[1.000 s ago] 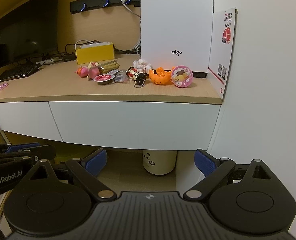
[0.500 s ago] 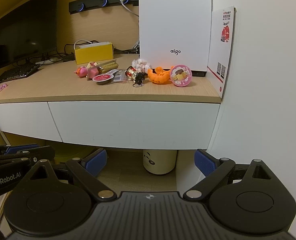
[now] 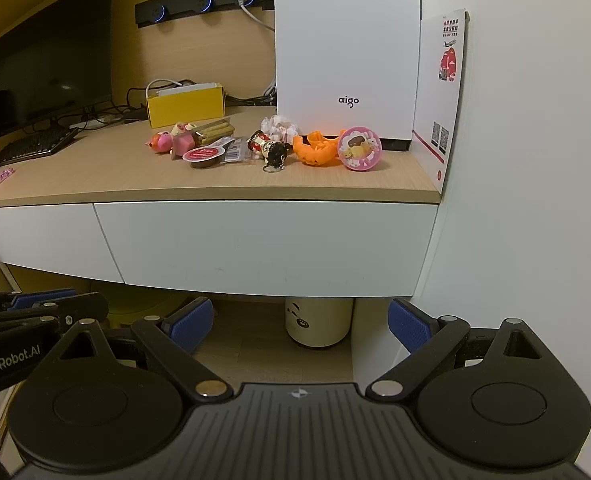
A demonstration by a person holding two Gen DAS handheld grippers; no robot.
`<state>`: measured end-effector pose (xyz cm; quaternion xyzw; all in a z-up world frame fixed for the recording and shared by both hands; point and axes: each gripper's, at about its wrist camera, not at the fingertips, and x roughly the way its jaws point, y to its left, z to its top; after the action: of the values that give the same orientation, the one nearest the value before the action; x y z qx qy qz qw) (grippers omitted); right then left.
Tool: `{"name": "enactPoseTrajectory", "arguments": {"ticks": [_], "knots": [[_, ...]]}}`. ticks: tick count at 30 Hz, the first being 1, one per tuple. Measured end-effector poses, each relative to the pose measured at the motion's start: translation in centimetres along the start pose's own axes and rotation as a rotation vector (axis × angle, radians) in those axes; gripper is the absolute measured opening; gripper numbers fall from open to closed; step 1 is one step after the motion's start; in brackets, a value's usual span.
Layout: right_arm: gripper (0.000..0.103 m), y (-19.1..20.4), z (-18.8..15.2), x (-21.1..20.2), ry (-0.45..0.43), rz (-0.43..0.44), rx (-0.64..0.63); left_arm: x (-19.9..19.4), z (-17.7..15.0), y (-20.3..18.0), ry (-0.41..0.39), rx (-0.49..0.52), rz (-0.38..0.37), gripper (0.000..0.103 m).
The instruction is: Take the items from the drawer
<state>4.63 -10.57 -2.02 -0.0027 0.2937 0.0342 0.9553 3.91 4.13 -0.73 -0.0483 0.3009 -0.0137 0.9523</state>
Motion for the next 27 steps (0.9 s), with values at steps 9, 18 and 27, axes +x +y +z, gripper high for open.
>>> {"name": "enactPoseTrajectory", "arguments": {"ticks": [9, 18, 27], "knots": [[0.095, 0.02, 0.05, -0.06, 0.0, -0.001, 0.001, 0.01, -0.02, 0.06, 0.0, 0.0, -0.001, 0.025], [0.095, 0.04, 0.03, -0.05, 0.001, -0.001, 0.001, 0.07, -0.15, 0.15, 0.001, -0.004, 0.003, 0.025], [0.095, 0.05, 0.05, -0.08, 0.0, -0.001, 0.001, -0.07, -0.29, 0.04, 0.002, -0.01, 0.005, 0.025]]}}
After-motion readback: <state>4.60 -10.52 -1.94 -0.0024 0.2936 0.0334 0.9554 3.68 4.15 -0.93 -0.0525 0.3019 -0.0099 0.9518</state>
